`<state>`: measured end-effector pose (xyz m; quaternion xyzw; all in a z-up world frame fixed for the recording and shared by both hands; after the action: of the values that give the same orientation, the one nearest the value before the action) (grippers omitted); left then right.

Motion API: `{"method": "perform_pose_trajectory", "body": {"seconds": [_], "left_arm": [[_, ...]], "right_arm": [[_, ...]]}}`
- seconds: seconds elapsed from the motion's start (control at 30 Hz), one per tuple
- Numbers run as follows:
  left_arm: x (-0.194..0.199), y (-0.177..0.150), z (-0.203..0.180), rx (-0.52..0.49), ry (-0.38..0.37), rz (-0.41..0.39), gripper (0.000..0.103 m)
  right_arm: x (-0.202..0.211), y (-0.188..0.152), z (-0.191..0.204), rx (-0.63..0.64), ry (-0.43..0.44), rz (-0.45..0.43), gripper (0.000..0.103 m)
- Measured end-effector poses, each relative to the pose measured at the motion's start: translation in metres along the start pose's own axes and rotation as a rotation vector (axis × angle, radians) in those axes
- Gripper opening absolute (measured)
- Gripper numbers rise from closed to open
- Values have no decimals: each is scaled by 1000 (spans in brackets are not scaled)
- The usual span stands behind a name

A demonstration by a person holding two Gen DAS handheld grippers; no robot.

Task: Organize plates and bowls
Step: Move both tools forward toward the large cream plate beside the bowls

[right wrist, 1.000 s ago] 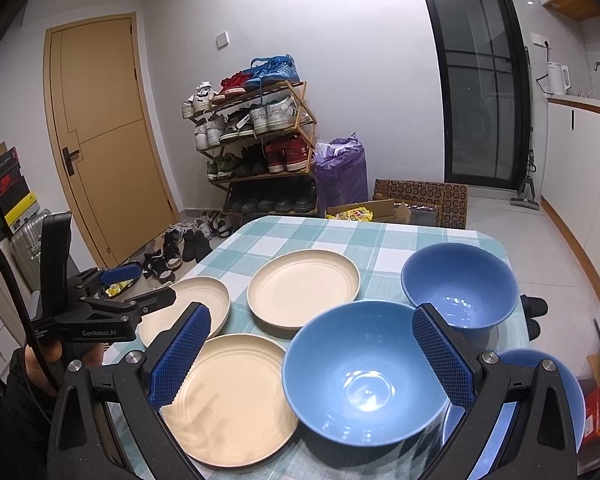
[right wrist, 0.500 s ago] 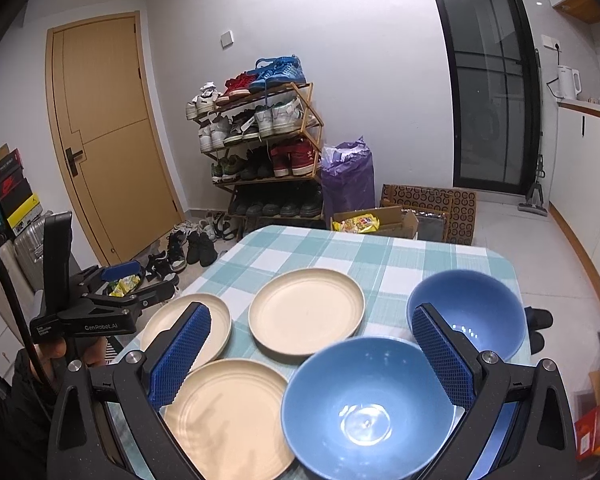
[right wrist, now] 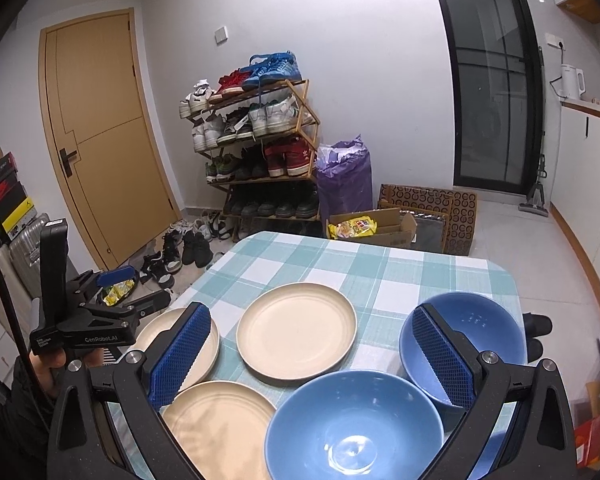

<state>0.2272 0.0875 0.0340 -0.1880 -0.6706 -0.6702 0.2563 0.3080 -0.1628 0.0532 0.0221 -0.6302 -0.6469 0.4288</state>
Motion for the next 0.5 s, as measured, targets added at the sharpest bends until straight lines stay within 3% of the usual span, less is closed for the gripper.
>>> {"method": "perform_pose_trajectory", "body": {"seconds": [0.5], "left_arm": [[-34,-5,3,-8,-1,54,103]], "right_arm": [[-50,-2,-10,-2,-17,100,103]]}}
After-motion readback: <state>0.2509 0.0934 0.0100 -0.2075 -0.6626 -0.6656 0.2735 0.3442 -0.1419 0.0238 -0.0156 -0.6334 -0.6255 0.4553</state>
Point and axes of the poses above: each gripper's, at about its wrist camera, not at the fingertips, and x roughly against the way its jaws point, z to its left, y to its top, the point moved 6 cm from there along -x, roughly the way its jaws point, and after that the axes turned 4 degrees about -x, right-handed, at the moved point
